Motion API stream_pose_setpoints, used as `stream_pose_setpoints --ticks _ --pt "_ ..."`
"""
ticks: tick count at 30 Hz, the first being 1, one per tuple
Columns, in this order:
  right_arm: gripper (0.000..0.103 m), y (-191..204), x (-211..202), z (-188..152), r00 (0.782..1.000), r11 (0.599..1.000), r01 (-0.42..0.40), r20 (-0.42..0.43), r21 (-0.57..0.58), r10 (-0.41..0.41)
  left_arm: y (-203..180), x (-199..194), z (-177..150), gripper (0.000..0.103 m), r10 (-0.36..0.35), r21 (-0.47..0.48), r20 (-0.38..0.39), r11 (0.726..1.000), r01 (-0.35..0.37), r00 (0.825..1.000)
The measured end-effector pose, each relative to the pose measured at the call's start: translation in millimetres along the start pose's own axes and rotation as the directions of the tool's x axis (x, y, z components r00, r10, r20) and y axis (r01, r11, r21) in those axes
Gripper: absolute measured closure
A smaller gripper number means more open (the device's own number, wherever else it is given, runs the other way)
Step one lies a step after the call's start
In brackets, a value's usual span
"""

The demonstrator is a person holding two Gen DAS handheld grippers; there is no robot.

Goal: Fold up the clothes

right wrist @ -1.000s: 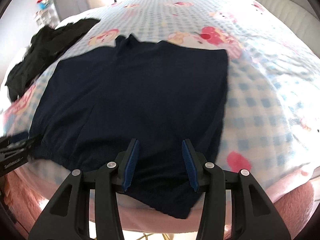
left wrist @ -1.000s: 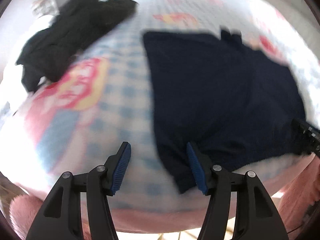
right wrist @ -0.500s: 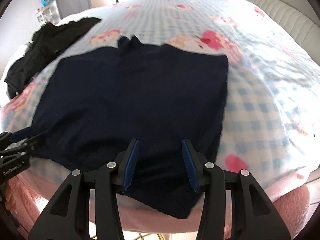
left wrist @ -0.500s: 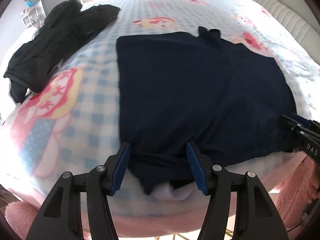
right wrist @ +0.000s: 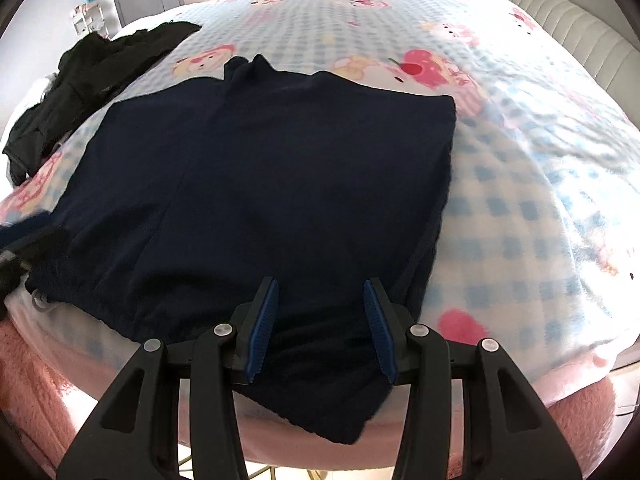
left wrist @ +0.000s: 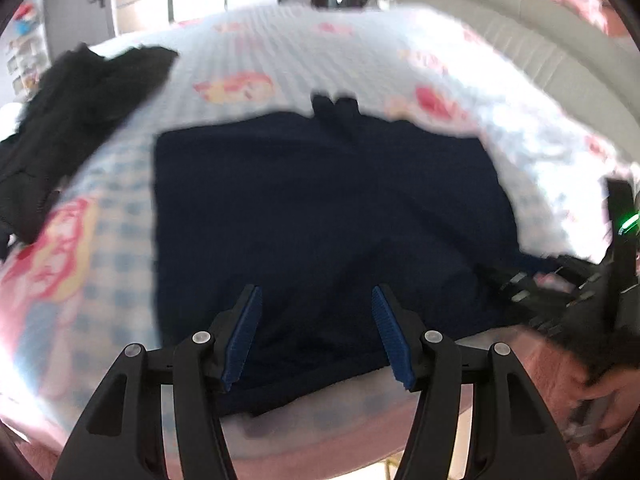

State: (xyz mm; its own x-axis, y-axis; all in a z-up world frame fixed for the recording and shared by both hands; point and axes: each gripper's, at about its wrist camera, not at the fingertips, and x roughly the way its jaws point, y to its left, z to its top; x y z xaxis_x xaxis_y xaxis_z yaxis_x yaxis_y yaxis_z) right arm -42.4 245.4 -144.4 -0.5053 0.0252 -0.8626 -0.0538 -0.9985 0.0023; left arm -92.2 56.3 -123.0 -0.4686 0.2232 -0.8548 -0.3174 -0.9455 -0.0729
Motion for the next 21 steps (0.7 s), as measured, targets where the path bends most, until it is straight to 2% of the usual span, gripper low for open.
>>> stream_pose_setpoints --ticks 2,4,6,9,11,13,16,17,19,20,21 --pt "0.058 -13 -4 0 1.0 0.999 0.006 0.003 0.033 -0.006 5 14 -5 0.043 0.082 0.011 -0.064 0.997 -0.082 0.995" --pt "0.058 -30 -10 -4 0.999 0.996 0.036 0.002 0.082 -0.037 22 9 -11 0.042 0.048 -0.068 -0.064 0.996 -0.053 0.997" --pt "0.057 -53 -12 -7 0.999 0.987 0.041 0.005 0.156 -0.042 35 0 -13 0.042 0.027 -0.13 -0.044 0.991 -0.032 0.999" --pt "0.056 -64 -17 -10 0.999 0.973 -0.001 0.04 0.23 -0.008 40 -20 -8 0.042 0.038 -0.147 0.038 0.989 -0.032 0.999" --pt "0.056 -50 -22 -7 0.997 0.982 -0.022 0.072 0.189 0.009 44 -31 0 0.042 0.021 -0.164 0.085 0.986 -0.007 0.996" --pt "0.056 -33 -25 -6 0.995 0.99 -0.053 0.092 0.134 0.041 50 -29 2 0.042 0.007 -0.197 0.073 0.98 0.008 0.997" --pt "0.056 -20 -19 -9 0.995 0.993 -0.084 0.061 0.082 0.079 66 -20 -10 0.042 -0.015 -0.272 0.049 0.962 0.028 0.999" --pt "0.056 -18 -14 -10 0.996 0.995 -0.08 0.038 0.065 0.078 66 -28 -23 0.042 0.008 -0.285 0.029 0.959 0.001 1.0" --pt "0.056 -18 -4 -11 1.0 1.0 -0.022 0.015 0.022 0.021 68 -44 -45 0.042 0.101 -0.281 -0.026 0.954 -0.104 0.995" --pt "0.056 -19 -2 -12 1.0 1.0 -0.001 0.014 0.015 0.001 74 -44 -49 0.042 0.117 -0.289 -0.035 0.95 -0.122 0.992" --pt "0.055 -21 -1 -12 1.0 1.0 0.019 0.012 0.015 -0.019 81 -47 -54 0.042 0.103 -0.312 -0.029 0.944 -0.107 0.994"
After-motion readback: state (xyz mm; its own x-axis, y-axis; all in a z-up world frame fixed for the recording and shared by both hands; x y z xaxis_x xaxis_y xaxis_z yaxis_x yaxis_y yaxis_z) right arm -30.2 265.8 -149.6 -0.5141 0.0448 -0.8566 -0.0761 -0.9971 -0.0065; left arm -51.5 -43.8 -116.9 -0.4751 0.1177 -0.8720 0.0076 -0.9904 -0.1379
